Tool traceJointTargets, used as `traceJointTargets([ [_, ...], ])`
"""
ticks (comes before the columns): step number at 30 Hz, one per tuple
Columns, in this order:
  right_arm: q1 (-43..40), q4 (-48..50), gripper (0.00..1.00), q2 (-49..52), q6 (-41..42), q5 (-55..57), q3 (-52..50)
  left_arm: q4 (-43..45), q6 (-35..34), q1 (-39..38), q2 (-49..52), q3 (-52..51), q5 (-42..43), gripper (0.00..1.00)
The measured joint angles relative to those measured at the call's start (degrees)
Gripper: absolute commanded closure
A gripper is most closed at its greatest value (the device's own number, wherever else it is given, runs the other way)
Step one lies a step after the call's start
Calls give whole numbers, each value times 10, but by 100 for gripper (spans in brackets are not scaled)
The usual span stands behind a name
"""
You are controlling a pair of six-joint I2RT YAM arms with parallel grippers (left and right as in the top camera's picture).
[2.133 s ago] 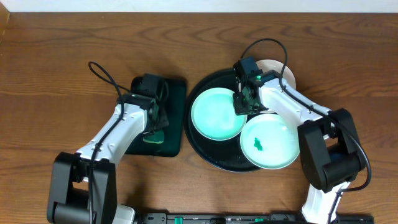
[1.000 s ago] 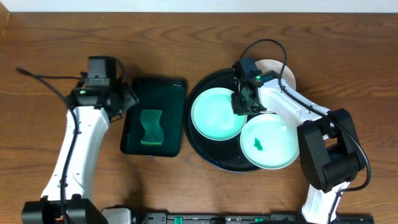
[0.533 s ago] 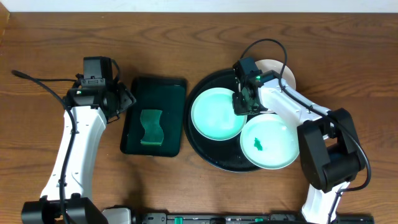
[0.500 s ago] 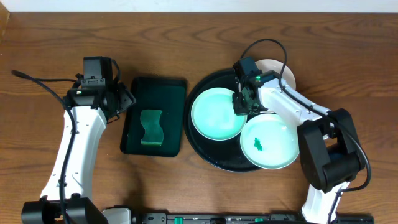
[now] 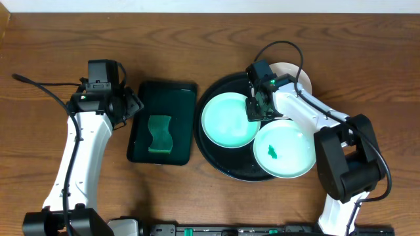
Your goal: Clean dirty plates on tray and stack at the side
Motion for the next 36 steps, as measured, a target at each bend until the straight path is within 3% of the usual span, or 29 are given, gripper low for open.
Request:
traceJointTargets([
  [25,-66,-201,99,-35,11,-99,124,0,0,0,0,0,0,21],
  [36,-47,-215,99,-54,26,-101,184,0,0,0,0,0,0,21],
])
